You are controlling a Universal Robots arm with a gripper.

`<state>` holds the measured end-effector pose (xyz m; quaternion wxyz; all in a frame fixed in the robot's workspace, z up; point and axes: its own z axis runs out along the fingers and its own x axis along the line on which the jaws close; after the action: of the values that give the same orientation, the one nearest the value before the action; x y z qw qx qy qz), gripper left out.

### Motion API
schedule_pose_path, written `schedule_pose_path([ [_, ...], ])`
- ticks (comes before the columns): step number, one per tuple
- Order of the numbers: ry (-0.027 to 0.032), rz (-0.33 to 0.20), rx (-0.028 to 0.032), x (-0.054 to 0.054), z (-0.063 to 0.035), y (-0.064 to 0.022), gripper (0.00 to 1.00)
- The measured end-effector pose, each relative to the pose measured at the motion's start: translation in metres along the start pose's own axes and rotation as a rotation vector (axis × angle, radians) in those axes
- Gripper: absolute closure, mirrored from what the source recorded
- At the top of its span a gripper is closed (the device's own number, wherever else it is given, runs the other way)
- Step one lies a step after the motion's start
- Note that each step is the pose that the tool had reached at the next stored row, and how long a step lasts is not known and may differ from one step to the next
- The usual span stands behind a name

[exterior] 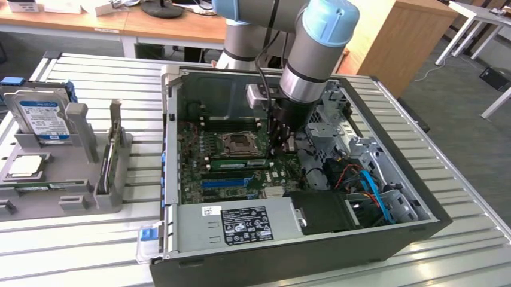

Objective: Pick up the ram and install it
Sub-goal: 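Press down the ram until it locks into place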

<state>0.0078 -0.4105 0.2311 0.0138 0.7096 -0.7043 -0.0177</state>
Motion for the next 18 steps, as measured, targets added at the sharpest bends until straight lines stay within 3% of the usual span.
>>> schedule_pose_path([
  [18,-0.0001,0.0,0.0004,0.0,0.0041,-0.0002,0.9],
])
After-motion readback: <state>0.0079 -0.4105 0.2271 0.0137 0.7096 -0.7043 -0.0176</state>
